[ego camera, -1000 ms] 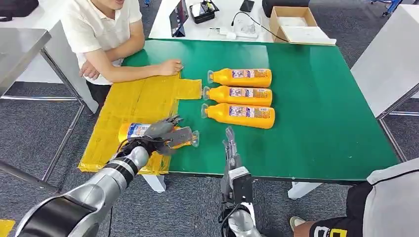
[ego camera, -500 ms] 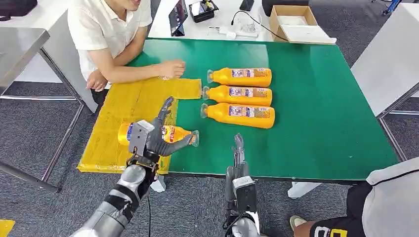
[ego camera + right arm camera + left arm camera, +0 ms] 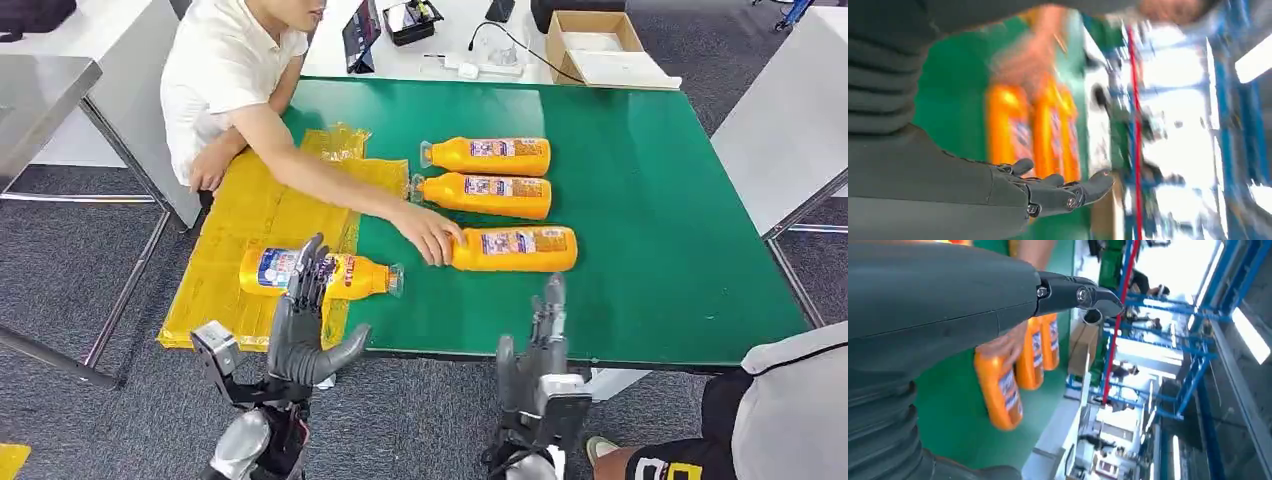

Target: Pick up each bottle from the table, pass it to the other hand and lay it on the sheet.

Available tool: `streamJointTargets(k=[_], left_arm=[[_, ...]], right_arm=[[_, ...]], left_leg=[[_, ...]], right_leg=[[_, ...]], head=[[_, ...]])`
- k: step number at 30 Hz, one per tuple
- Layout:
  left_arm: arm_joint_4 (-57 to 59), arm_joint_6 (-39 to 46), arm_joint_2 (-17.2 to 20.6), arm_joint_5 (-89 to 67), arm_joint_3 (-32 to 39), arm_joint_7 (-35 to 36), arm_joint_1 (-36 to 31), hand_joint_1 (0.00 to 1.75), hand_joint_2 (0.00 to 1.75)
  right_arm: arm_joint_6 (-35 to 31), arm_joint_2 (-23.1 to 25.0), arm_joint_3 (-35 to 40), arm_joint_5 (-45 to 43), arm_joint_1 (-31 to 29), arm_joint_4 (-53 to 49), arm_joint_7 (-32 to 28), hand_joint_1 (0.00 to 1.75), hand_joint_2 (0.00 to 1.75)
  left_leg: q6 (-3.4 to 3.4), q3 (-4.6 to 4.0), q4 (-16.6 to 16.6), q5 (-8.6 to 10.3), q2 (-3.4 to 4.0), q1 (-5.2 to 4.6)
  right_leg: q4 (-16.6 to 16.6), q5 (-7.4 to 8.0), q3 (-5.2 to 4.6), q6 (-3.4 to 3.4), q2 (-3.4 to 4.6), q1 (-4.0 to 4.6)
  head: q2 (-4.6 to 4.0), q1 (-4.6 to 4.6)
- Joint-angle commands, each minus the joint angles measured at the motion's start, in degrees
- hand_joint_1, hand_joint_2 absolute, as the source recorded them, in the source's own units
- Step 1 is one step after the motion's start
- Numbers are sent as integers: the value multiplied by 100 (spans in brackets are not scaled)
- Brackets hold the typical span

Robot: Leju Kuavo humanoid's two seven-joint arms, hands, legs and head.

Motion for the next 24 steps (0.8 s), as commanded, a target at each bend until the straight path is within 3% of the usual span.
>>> streamJointTargets(k=[1, 3, 4, 5, 7, 10, 11, 12, 13, 15, 17, 19, 20, 24], left_arm=[[-252, 59, 207, -8, -166, 32, 207, 0, 175], [-252, 59, 207, -8, -166, 32, 207, 0, 175], [-242, 268, 133, -13, -85, 124, 243, 0, 175], [-250, 440, 124, -50, -77, 165, 292, 0, 0], [-244, 777, 130, -111, -110, 364, 379, 0, 0], [-226, 945, 169, 85, -208, 463, 410, 0, 0], [-198, 1015, 222, 84, -284, 545, 420, 0, 0], [-138, 946, 264, 123, -364, 585, 390, 0, 175], [-36, 729, 291, 276, -431, 609, 335, 0, 175], [248, 643, 256, 360, -481, 652, 239, 0, 175], [775, 1116, 181, -512, -763, 470, -73, 0, 175], [1439, 725, 22, -305, -945, 545, -529, 0, 175], [1628, 800, -39, -431, -1011, 389, -674, 0, 175], [1754, 1129, -127, -755, -1047, 247, -817, 0, 175]], right_arm=[[-40, -22, -649, -70, 116, -674, 11, 0, 175], [-40, -22, -649, -70, 116, -674, 11, 0, 175], [191, 130, -922, -353, 205, -657, 11, 0, 0], [434, 241, -1148, -558, 254, -519, 11, 0, 0], [594, 374, -1486, -850, 357, -524, 12, 0, 0], [205, 485, -1583, -472, 375, -440, 185, 0, 0], [-473, 486, -1463, 239, 266, -208, 121, 0, 175], [-1013, 304, -1213, 1055, 149, 50, 23, 0, 175], [-1158, 86, -915, 1725, 4, 274, 30, 0, 175], [-956, -89, -743, 1791, -212, 550, 253, 0, 175], [-1163, -271, -926, 3287, -614, 1093, 624, 0, 175], [-1163, -213, -1711, 4911, -1123, 1704, 602, 0, 175], [-1163, -149, -2118, 5587, -1334, 1976, 580, 0, 175], [-1163, -262, -2387, 6656, -1774, 2873, 910, 0, 175]], left_leg=[[-5, 13, -3, -2, -2, 2], [-8, 21, -3, -6, 5, 5], [-12, 33, -3, -10, 3, 6], [-8, 23, -3, -5, -2, 6], [-7, 27, -8, -4, -5, 5], [-5, 24, -6, -2, -4, 1], [-7, 31, -4, -8, -5, 6], [-7, 28, -5, -6, 1, 5], [-8, 38, -8, -10, 9, 6], [-5, 28, -12, -2, 11, 6], [-5, 36, -16, 0, 9, 6], [-8, 55, -22, 2, 14, 9], [-1, 25, -15, 11, -12, -1], [9, 33, -15, 20, -2, 0]], right_leg=[[-1, -4, 13, -9, -3, 2], [-1, -5, 19, -13, 1, 6], [0, -11, 30, -18, -2, 8], [-3, -6, 24, -13, -6, 8], [-8, -6, 29, -12, -7, 6], [-2, -6, 21, -8, -7, 2], [-3, -10, 31, -13, -8, 7], [-4, -7, 27, -11, 0, 6], [-8, -8, 35, -14, 7, 7], [-14, 3, 28, -9, 8, 7], [-19, 4, 38, -9, 7, 6], [-28, 8, 57, -16, 9, 11], [-18, 8, 31, -5, -16, 1], [-24, 19, 38, 0, -4, 3]], head=[[0, 0], [0, -2], [0, -2], [0, 0], [0, 0], [0, -4], [0, 0], [0, 0], [0, -2], [0, -2], [0, 0], [0, -2], [0, -4], [0, -2]])
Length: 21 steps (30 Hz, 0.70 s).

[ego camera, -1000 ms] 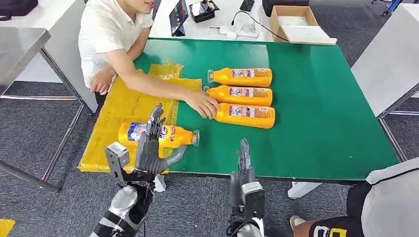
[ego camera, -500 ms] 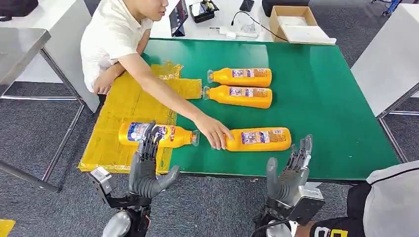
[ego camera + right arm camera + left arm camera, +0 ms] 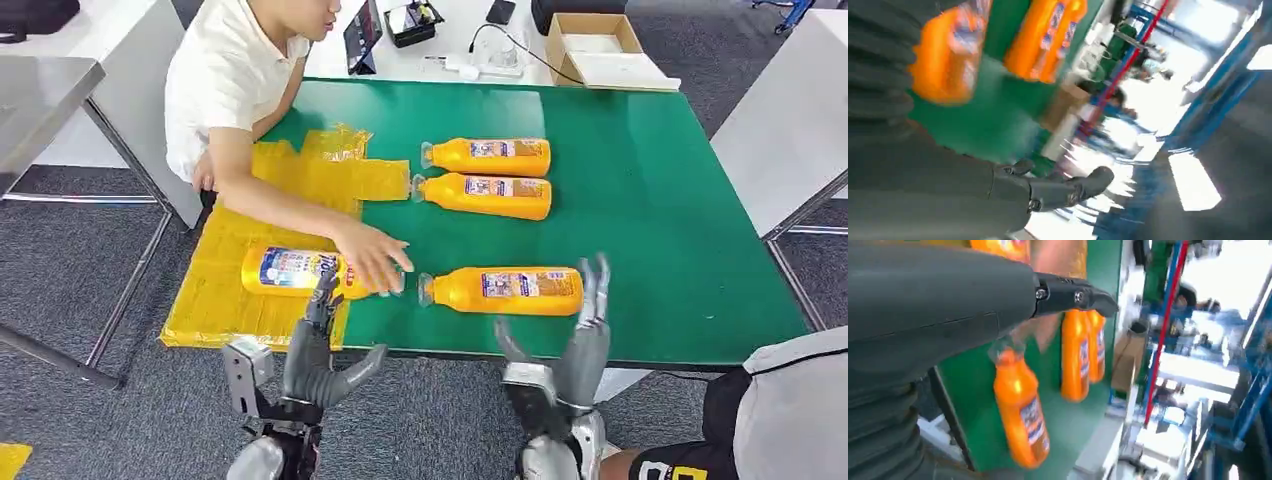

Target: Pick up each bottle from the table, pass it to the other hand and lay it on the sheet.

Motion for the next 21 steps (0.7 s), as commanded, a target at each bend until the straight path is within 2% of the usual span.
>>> streamJointTargets(k=[1, 3, 7, 13, 17, 21], left_arm=[[1304, 300, -122, -382, -462, -204, -794, 0, 175], [1291, 299, -111, -390, -451, -193, -786, 0, 175], [1264, 281, -96, -466, -402, -109, -770, 0, 175], [1338, 287, -148, -588, -466, 17, -864, 0, 175], [1368, 294, -159, -656, -482, 101, -924, 0, 175], [1345, 292, -152, -661, -473, 107, -920, 0, 175]], right_arm=[[-201, -329, -1150, 1982, -1310, 2426, 466, 0, 175], [-201, -344, -1113, 2037, -1321, 2477, 522, 0, 175], [-201, -538, -802, 2128, -1572, 3127, 999, 0, 175], [-201, -672, -447, 1671, -1976, 3992, 1137, 0, 175], [-176, -758, -144, 1664, -2132, 4360, 1456, 0, 175], [-201, -779, -83, 1618, -2168, 4414, 1481, 0, 175]], left_leg=[[-2, 23, -12, 6, -2, 4], [5, 20, -9, 9, -4, 0], [1, 27, -10, 2, 11, -6], [2, 19, -4, 1, 10, -4], [5, 5, -4, 6, 4, -14], [1, 16, -3, 1, 4, -10]], right_leg=[[-17, 11, 28, -1, -6, 5], [-12, 10, 26, 5, -6, 1], [-11, 8, 28, 2, 6, -4], [-9, 8, 23, 1, 6, -2], [-4, 9, 8, 6, 1, -13], [-5, 5, 20, 0, 0, -8]], head=[[0, 0], [0, 2], [0, -2], [0, 0], [0, 0], [0, 0]])
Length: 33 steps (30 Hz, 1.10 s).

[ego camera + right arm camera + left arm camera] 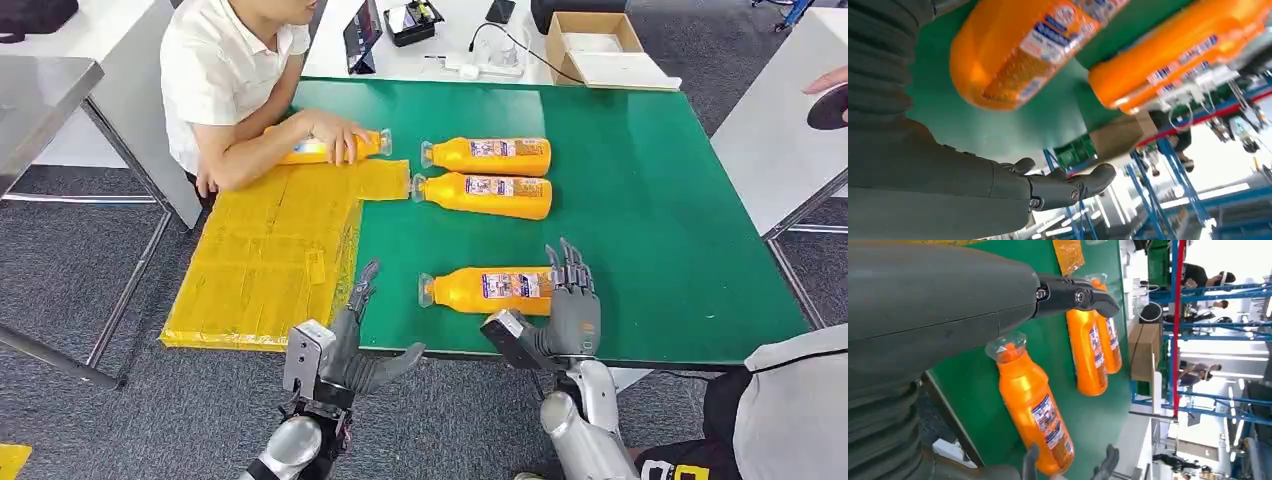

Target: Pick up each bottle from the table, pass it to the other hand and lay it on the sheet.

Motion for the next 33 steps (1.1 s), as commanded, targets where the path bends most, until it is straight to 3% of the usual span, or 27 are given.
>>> streamJointTargets(k=[1, 7, 12, 24, 33], left_arm=[[391, -10, 71, -31, -157, 67, -276, 0, 175], [387, -13, 73, -33, -155, 68, -270, 0, 175], [198, -44, 87, -145, -110, 194, -201, 0, 175], [252, -441, 91, -238, -190, 673, -347, 0, 175], [278, -573, 58, -179, -162, 763, -394, 0, 175]], right_arm=[[-192, -255, 478, -63, -527, 1161, 150, 0, 175], [-192, -272, 526, -58, -543, 1190, 189, 0, 175], [-188, -542, 1116, 499, -735, 1456, 1267, 0, 175], [1273, -694, 1481, 660, -1465, 1882, 2048, 0, 175], [1506, -712, 1714, 817, -1642, 1945, 2160, 0, 175]], left_leg=[[-9, 20, -4, -6, 4, 5], [-8, 18, -4, -5, 1, 5], [-9, 19, -1, -6, 3, 6], [-16, 28, 4, -14, 10, 7], [-7, 10, 0, -4, 6, -2]], right_leg=[[-5, -4, 20, -13, 2, 6], [-5, -5, 18, -12, -1, 6], [-5, -4, 20, -13, 1, 7], [2, -9, 26, -22, 8, 10], [2, -3, 8, -9, 5, 0]], head=[[0, 0], [0, 0], [0, -2], [0, -2], [0, 0]])
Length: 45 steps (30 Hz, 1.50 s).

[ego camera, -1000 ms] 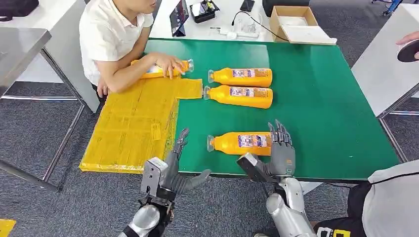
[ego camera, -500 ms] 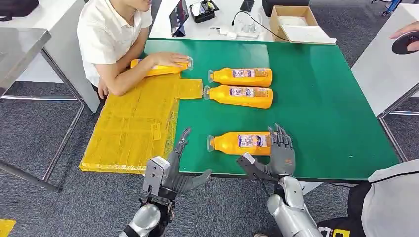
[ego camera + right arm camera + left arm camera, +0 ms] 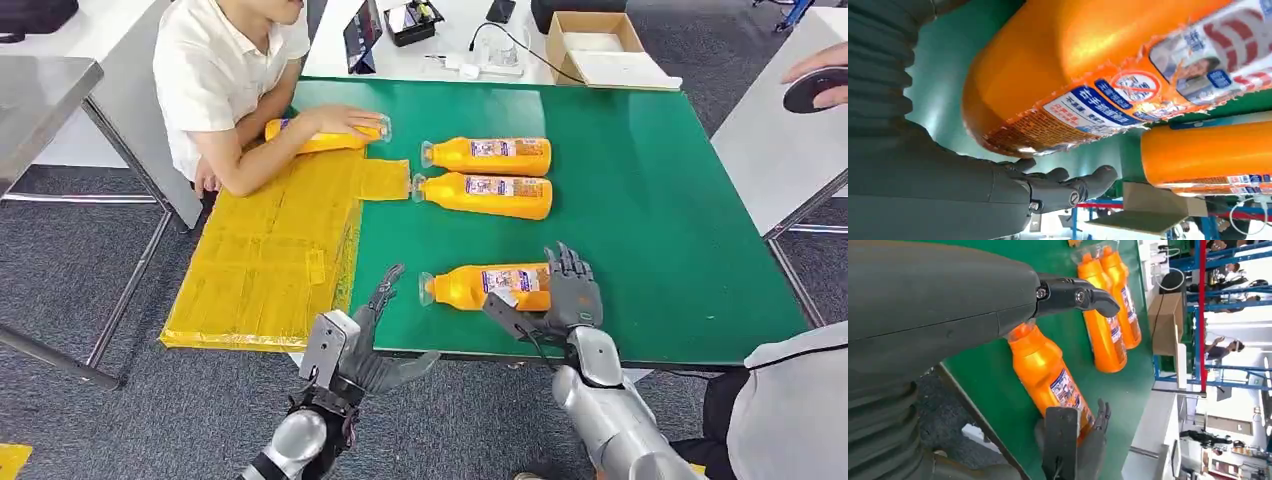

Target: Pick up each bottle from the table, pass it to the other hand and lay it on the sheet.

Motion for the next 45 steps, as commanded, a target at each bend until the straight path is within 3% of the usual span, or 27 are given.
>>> streamJointTargets(k=[1, 16, 17, 18, 19, 26, 30, 38, 45], left_arm=[[257, -110, 93, 53, -104, 86, -256, 0, 175], [257, -110, 93, 53, -104, 86, -256, 0, 175], [315, -168, 70, 155, -80, 89, -298, 0, 175], [387, -285, 87, 327, -102, 72, -354, 0, 175], [397, -287, 87, 333, -106, 68, -361, 0, 175], [598, -297, 62, 476, -222, -15, -535, 0, 175], [999, -244, 3, 661, -177, -116, -903, 0, 175], [656, -130, 129, 666, -283, -164, -578, 0, 175], [373, 383, -10, 1254, 128, -234, -117, 0, 175]], right_arm=[[249, -85, 435, 79, -494, 559, 44, 0, 175], [249, -85, 435, 79, -494, 559, 44, 0, 175], [592, -69, 421, -76, -585, 762, -9, 0, 175], [1392, -139, 538, -273, -720, 1104, -330, 154, 175], [1452, -149, 574, -266, -737, 1127, -362, 171, 175], [2216, -322, 453, -833, -785, 1372, -760, 175, 175], [2725, -235, -60, -1564, -926, 1558, -889, 175, 175], [2858, -237, -238, -2033, -474, 1474, -1144, 175, 175], [3052, -76, -809, -3395, 5, 766, -2398, 175, 175]], left_leg=[[-11, 20, 1, -9, 10, 6], [-10, 17, 0, -6, 3, 6], [-10, 17, 0, -6, 3, 5], [-9, 13, 0, -5, 2, 5], [-8, 12, 0, -4, 2, 4], [-12, 48, -6, -1, -15, 9], [-11, 54, -6, 2, -20, 11], [-9, 103, -16, -1, -16, 13], [-7, 124, -15, -8, 0, 14]], right_leg=[[1, -6, 17, -15, 8, 7], [-1, -5, 16, -14, 0, 8], [-1, -5, 16, -14, 1, 6], [-2, -4, 14, -13, 0, 7], [-1, -3, 12, -10, 1, 5], [-11, -6, 50, -16, -21, 11], [-15, -2, 57, -15, -24, 12], [-31, -3, 108, -15, -23, 15], [-32, 1, 121, -17, -8, 16]], head=[[0, -2], [0, 0], [0, -2], [0, 0], [0, -2], [0, 0], [0, 0], [0, 0], [0, 2]])
